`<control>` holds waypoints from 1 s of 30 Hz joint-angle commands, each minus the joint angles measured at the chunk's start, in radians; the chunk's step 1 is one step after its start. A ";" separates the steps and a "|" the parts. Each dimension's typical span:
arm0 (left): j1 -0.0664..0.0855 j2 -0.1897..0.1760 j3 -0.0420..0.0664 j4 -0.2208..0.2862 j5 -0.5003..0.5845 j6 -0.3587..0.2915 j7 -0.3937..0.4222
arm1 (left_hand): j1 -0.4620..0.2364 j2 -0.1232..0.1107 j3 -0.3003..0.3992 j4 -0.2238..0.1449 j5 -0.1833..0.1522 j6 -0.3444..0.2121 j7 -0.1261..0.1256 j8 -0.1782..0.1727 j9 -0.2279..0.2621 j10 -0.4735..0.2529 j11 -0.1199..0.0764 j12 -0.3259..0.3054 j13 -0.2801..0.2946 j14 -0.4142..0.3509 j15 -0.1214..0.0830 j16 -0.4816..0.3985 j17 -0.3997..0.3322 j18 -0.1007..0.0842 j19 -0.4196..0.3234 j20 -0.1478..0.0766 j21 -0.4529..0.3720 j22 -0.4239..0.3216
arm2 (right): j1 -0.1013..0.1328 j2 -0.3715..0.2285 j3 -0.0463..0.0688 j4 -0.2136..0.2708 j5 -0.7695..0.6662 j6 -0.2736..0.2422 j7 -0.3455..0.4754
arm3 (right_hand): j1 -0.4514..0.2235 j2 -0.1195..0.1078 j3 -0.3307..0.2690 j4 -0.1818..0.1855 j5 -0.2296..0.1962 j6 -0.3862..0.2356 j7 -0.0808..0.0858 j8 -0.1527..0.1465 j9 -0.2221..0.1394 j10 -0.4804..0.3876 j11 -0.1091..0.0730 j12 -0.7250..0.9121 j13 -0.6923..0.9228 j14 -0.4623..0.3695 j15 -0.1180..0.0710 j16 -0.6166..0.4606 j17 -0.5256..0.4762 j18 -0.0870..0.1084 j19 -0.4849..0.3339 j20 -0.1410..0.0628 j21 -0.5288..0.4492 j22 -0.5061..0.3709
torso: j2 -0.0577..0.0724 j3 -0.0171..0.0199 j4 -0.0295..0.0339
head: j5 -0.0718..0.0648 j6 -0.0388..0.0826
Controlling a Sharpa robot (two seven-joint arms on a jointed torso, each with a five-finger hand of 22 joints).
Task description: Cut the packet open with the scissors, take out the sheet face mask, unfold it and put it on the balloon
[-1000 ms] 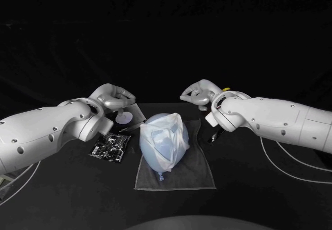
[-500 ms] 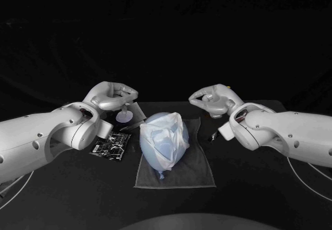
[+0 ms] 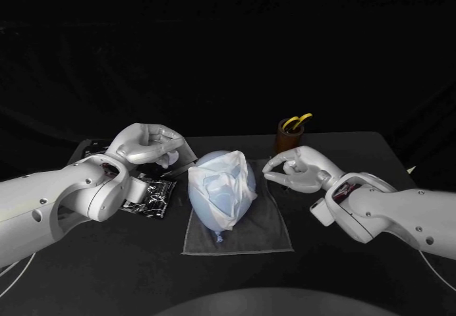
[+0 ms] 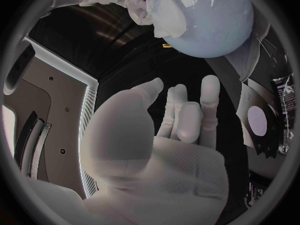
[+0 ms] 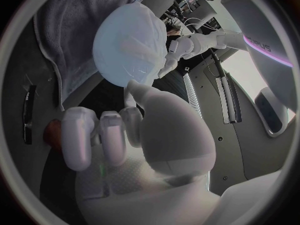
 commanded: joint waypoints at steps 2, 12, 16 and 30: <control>-0.004 -0.005 0.000 0.010 -0.003 0.021 0.034 | 0.016 0.001 -0.019 0.002 0.002 -0.001 -0.006 0.018 0.008 0.003 -0.003 0.019 0.009 0.003 -0.006 0.007 0.006 0.009 0.010 -0.001 -0.003 0.006 | -0.026 -0.006 0.000 0.022 -0.125 -0.073 -0.022 | -0.001 -0.008 -0.004 -0.009 -0.001 0.015 -0.003 0.004 -0.003 0.017 -0.003 0.014 0.126 0.104 -0.008 0.003 0.263 -0.016 0.072 -0.007 0.016 0.236 | -0.002 0.0013 -0.0017 | -0.008 -0.007; -0.010 -0.005 -0.003 0.024 -0.177 0.047 -0.055 | 0.001 -0.033 -0.192 0.057 -0.001 -0.133 -0.002 0.187 0.110 -0.072 0.011 0.089 0.047 -0.021 0.002 0.000 -0.027 0.012 -0.006 0.005 -0.034 -0.034 | -0.064 0.001 -0.001 0.042 -0.191 -0.183 -0.129 | -0.148 -0.109 -0.121 0.056 -0.002 0.042 -0.014 0.024 -0.001 0.021 -0.011 0.017 0.133 0.104 -0.014 0.003 0.263 -0.010 0.064 -0.015 -0.010 0.228 | 0.002 -0.0009 0.0022 | -0.022 -0.010; -0.013 0.001 -0.005 0.026 -0.279 0.050 -0.106 | 0.061 0.005 -0.405 0.123 0.001 -0.271 0.020 0.316 0.182 -0.148 0.027 0.135 0.067 -0.065 0.021 -0.011 -0.081 0.022 -0.044 0.021 -0.073 -0.089 | -0.067 0.013 -0.001 0.040 -0.214 -0.208 -0.181 | -0.172 -0.129 -0.177 0.086 -0.002 0.044 -0.024 0.069 0.026 0.012 -0.019 0.007 0.125 0.103 -0.021 0.002 0.259 -0.007 0.058 -0.020 -0.025 0.223 | 0.002 -0.0006 0.0024 | -0.023 -0.015; -0.023 0.022 -0.009 0.039 -0.445 0.052 -0.181 | 0.093 0.051 -0.652 0.174 0.001 -0.405 0.019 0.593 0.297 -0.226 0.031 0.257 0.090 -0.086 0.028 0.016 -0.088 0.024 -0.054 0.030 -0.077 -0.090 | -0.069 0.039 -0.001 0.046 -0.232 -0.257 -0.242 | -0.136 -0.091 -0.377 0.241 -0.002 -0.032 -0.069 0.351 0.221 0.076 -0.059 0.082 0.205 0.104 -0.057 0.003 0.263 -0.013 0.070 -0.051 0.005 0.232 | 0.001 -0.0004 0.0018 | -0.023 -0.024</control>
